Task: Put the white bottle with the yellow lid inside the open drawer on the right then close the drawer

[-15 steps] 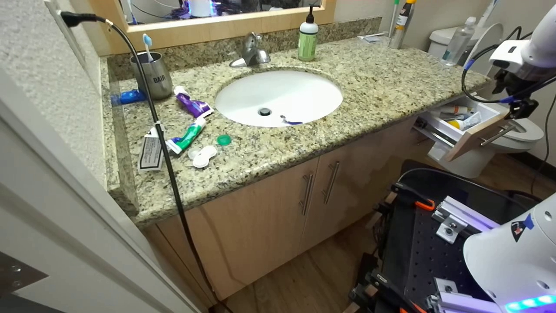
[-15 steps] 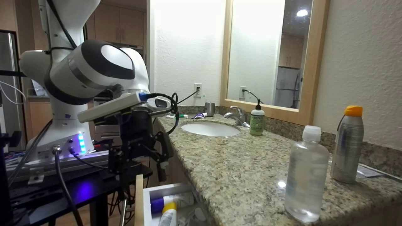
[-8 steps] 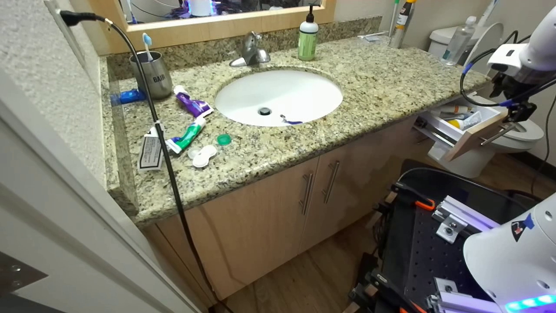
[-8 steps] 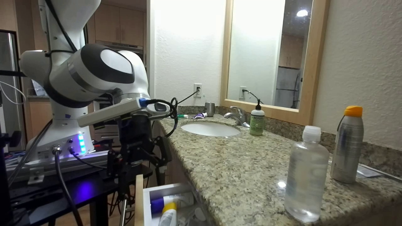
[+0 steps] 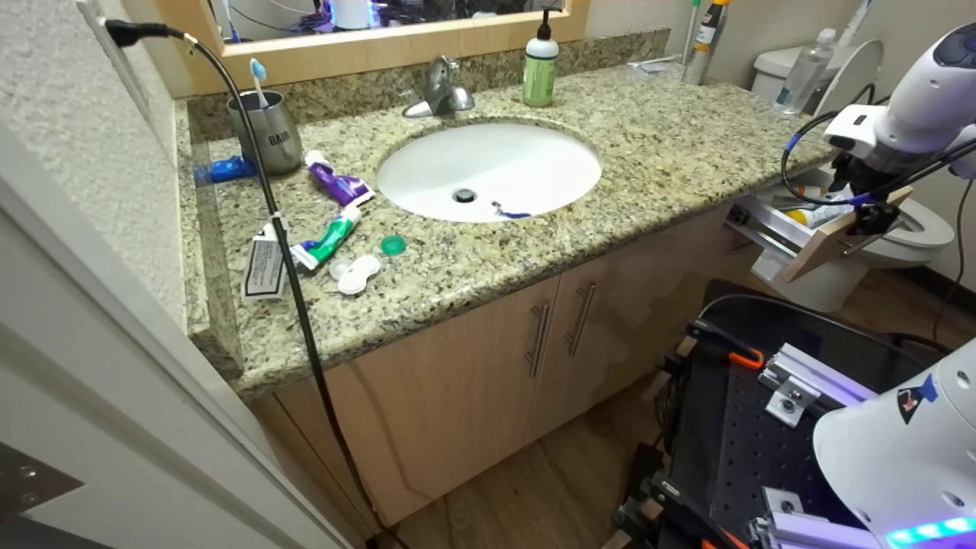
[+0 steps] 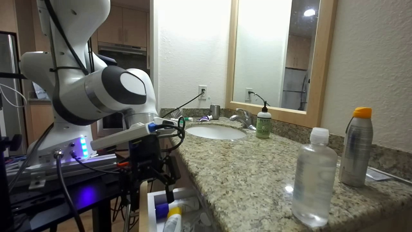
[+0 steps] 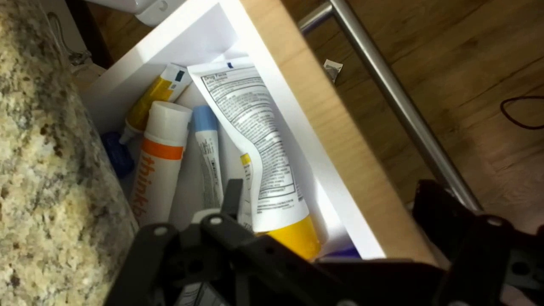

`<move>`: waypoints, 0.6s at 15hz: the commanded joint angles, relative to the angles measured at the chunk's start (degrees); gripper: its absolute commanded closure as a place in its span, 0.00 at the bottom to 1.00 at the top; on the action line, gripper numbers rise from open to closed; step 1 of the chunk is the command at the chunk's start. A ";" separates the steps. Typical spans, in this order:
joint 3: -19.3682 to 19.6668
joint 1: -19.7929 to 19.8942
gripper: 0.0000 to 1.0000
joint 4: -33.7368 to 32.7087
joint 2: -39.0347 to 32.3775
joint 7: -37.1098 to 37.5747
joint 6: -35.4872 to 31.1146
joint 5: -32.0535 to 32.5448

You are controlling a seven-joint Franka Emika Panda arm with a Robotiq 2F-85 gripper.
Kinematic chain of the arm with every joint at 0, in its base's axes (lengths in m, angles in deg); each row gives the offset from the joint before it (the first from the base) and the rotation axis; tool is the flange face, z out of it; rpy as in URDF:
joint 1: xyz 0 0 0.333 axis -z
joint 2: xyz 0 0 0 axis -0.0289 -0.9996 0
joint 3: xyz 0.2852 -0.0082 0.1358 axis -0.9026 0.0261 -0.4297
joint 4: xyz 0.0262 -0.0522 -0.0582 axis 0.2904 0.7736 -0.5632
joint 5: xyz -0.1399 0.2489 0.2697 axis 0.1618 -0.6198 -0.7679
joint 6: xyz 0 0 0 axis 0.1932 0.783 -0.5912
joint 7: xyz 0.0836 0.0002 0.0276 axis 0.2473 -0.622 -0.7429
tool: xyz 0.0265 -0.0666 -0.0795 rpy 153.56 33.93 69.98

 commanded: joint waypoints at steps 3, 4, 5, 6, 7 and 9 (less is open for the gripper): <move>-13.65 12.24 0.00 -6.61 -6.68 25.26 -4.39 23.69; -18.42 16.49 0.00 -7.03 -8.16 29.61 -3.42 28.65; -22.97 20.71 0.00 -7.32 -9.87 33.76 -2.38 33.88; -27.09 24.05 0.00 -8.29 -12.21 32.09 -1.74 33.35; -30.99 28.10 0.00 -9.13 -14.98 28.10 -1.65 30.23; -38.23 36.92 0.00 -8.51 -19.86 23.36 -0.95 29.16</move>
